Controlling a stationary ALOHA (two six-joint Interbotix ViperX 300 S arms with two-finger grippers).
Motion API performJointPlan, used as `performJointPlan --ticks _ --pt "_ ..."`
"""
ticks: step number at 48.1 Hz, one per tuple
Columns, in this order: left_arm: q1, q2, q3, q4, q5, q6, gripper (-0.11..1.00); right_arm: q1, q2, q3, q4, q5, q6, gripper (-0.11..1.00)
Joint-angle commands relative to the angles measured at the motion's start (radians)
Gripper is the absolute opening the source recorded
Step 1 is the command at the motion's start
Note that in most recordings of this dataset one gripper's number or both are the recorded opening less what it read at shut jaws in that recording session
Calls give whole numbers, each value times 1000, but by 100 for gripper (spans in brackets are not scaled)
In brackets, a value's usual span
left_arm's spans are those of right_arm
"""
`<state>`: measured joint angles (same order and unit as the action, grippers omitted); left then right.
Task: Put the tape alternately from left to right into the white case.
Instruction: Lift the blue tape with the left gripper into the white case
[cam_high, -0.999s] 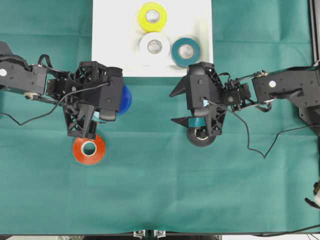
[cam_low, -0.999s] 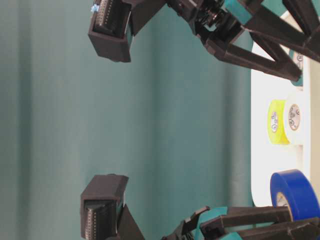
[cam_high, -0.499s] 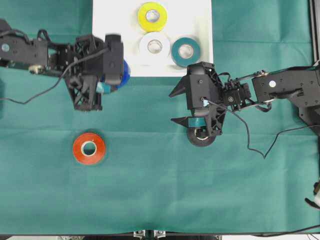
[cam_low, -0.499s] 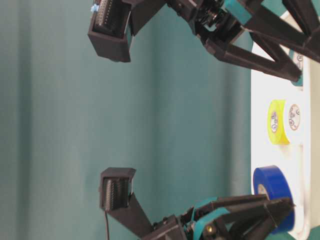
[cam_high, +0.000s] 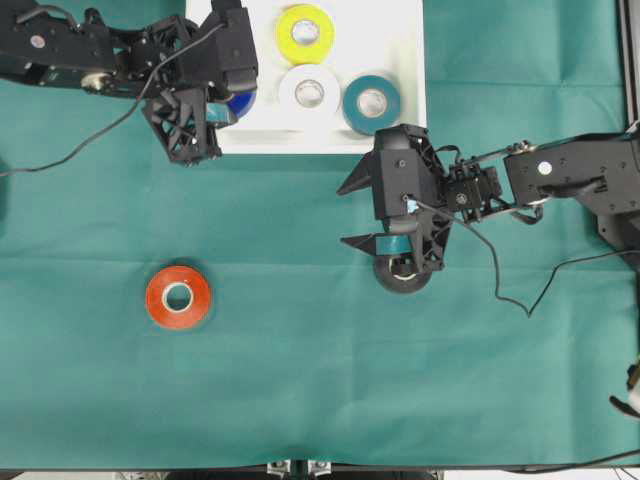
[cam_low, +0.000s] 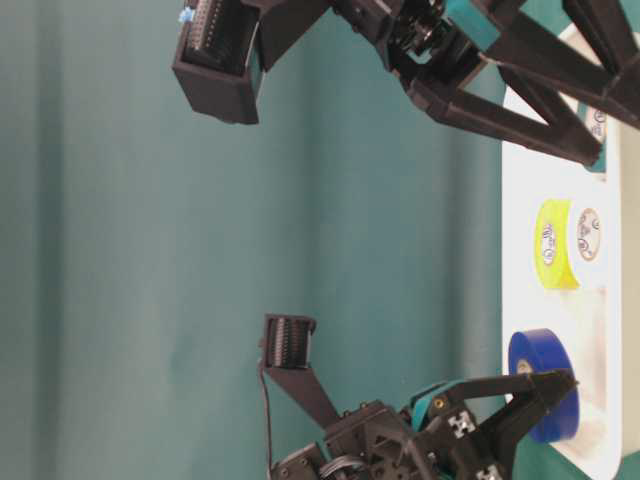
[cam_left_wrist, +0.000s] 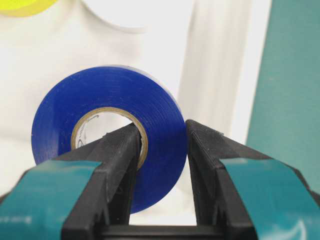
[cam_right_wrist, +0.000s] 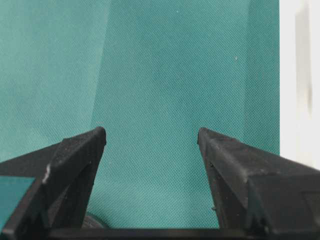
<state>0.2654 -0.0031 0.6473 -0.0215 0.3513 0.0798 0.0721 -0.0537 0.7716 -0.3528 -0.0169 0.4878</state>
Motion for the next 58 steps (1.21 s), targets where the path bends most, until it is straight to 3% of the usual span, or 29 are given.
performJointPlan --ticks 1,46,52,58 --pt "11 2 -26 3 -20 2 -4 5 -25 -9 -2 -9 2 79" --pt "8 44 -28 3 -75 2 -3 3 -23 -11 -2 -9 2 79" --pt "5 38 -26 3 -71 0 16 5 -25 -11 -2 -9 2 79" --pt "5 23 -21 3 -67 0 50 5 -25 -11 -2 -9 2 79"
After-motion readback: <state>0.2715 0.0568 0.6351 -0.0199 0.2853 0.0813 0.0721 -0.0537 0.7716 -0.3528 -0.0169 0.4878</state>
